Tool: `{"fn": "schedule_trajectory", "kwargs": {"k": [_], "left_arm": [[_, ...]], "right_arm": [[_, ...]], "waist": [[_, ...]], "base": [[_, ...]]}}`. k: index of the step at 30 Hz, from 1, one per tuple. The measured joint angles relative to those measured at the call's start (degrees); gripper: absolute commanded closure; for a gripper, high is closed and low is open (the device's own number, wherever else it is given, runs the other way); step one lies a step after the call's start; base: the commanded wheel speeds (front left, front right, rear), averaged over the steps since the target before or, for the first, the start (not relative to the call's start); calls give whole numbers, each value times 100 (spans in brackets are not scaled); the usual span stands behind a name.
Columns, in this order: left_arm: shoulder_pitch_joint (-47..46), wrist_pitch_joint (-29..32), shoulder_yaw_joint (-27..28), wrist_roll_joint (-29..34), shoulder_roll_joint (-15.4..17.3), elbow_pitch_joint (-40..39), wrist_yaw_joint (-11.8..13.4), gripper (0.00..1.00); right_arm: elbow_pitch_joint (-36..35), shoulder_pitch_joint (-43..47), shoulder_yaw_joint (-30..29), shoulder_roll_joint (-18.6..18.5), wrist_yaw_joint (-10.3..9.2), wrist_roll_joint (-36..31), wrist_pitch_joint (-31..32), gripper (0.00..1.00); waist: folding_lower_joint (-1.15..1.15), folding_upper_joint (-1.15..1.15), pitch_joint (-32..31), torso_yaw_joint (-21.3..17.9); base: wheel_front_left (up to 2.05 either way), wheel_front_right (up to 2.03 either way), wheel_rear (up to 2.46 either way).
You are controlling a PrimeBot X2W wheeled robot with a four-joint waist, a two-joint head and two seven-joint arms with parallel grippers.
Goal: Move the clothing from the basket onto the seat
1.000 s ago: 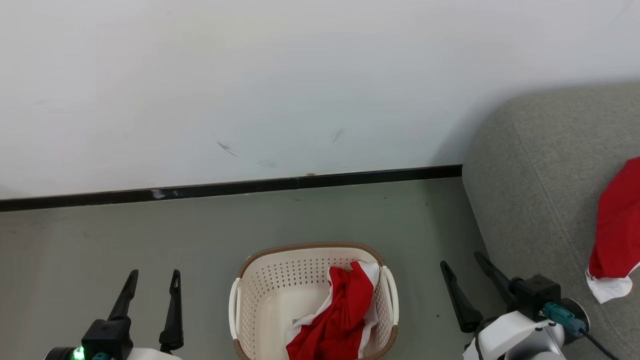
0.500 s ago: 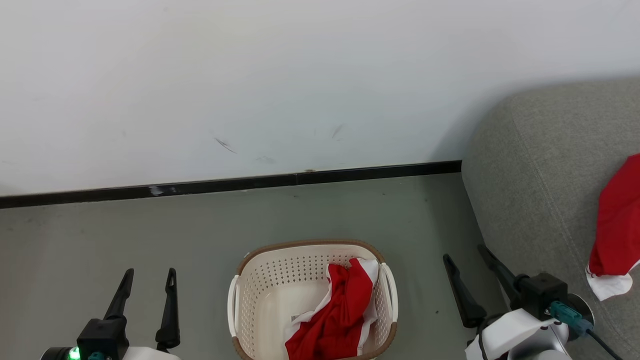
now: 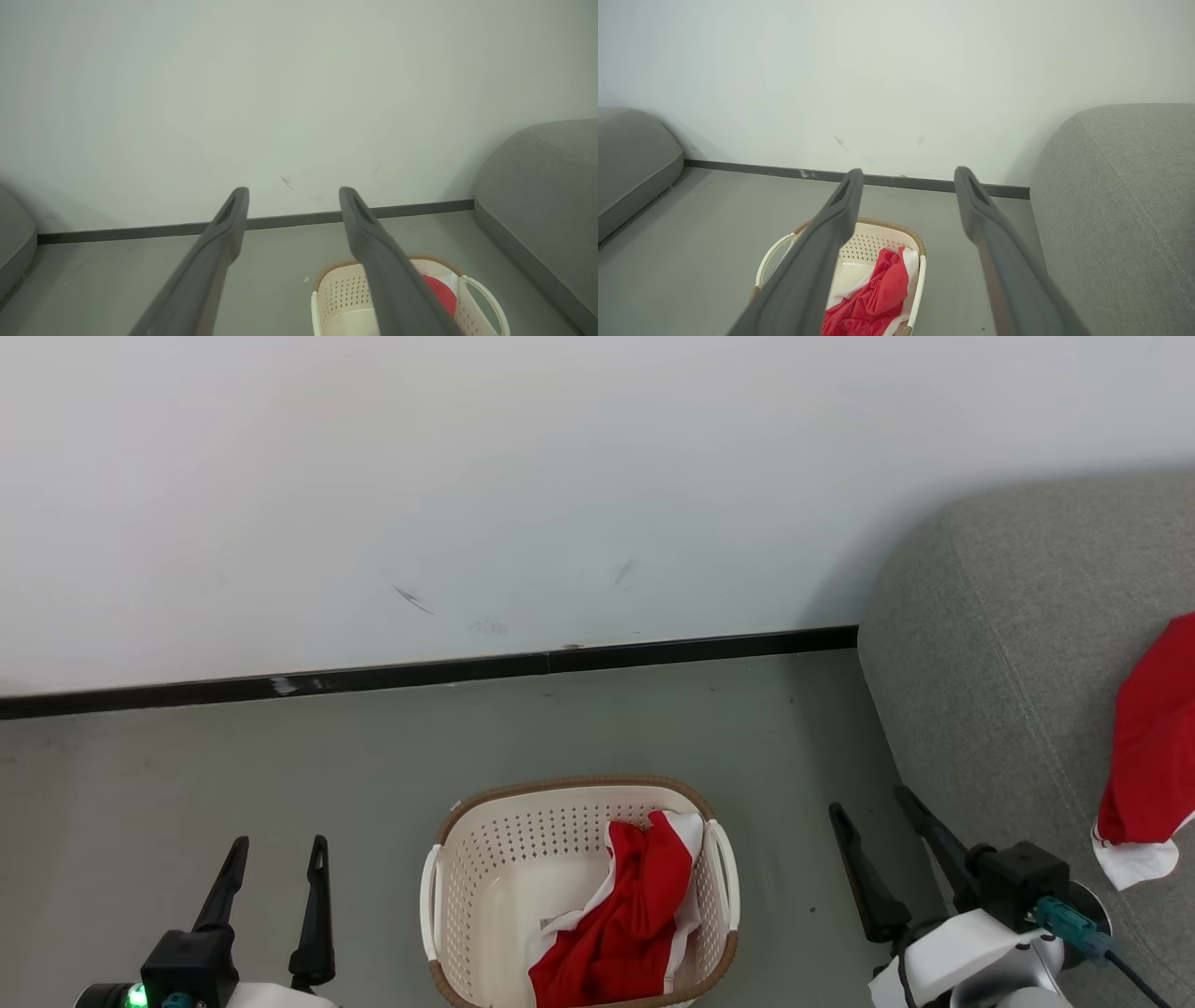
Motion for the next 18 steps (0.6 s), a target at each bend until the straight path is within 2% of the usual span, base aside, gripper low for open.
{"fn": "schedule_trajectory", "kwargs": {"k": [14,18], "left_arm": [[-12,0,11,0,-26,-7,-8,0],[-45,0,-32,8,-24,43,-80,0]], "right_arm": [[-87,17,-1,0,0,90,0,0],[-93,17,4,1,0,92,0,0]], "waist": [[0,0,108,-18],[0,0,144,-20]], "base": [[0,0,0],[0,0,0]]}}
